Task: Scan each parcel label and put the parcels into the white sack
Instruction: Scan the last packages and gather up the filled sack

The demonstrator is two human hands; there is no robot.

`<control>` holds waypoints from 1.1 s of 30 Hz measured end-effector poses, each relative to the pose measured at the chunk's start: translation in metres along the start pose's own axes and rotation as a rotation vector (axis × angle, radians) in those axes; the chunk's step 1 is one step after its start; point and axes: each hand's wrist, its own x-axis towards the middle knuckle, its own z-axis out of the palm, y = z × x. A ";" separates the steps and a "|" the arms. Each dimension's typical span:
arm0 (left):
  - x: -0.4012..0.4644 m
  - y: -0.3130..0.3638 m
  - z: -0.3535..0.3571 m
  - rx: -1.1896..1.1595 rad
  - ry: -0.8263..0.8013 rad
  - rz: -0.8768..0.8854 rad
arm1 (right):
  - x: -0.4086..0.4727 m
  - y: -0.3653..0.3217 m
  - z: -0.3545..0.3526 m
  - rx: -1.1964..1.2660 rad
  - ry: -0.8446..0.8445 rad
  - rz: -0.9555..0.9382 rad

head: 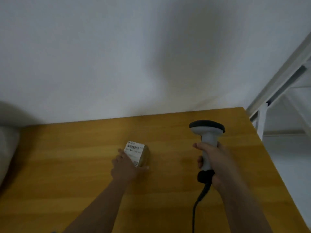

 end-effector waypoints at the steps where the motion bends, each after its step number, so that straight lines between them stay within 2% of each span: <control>1: -0.003 -0.023 -0.003 -0.046 0.000 -0.065 | -0.005 0.003 0.015 -0.021 -0.031 0.001; 7: -0.017 -0.139 -0.012 -0.229 -0.008 -0.227 | -0.040 0.030 0.101 -0.093 -0.203 0.039; 12: -0.031 -0.207 -0.012 -0.602 -0.016 -0.145 | -0.060 0.081 0.167 -0.161 -0.260 0.096; 15: -0.037 -0.234 -0.005 -0.773 -0.092 -0.242 | -0.063 0.132 0.204 -0.231 -0.267 0.168; 19: -0.047 -0.267 0.002 -0.934 -0.154 -0.213 | -0.081 0.191 0.243 -0.274 -0.241 0.279; 23: -0.050 -0.290 0.002 -1.078 -0.313 -0.124 | -0.091 0.221 0.261 -0.219 -0.187 0.318; 30: -0.050 -0.309 -0.009 -1.413 -0.496 -0.082 | -0.104 0.225 0.276 -0.131 -0.193 0.318; 33: -0.053 -0.312 -0.022 -1.546 -0.479 -0.073 | -0.112 0.212 0.284 -0.137 -0.221 0.277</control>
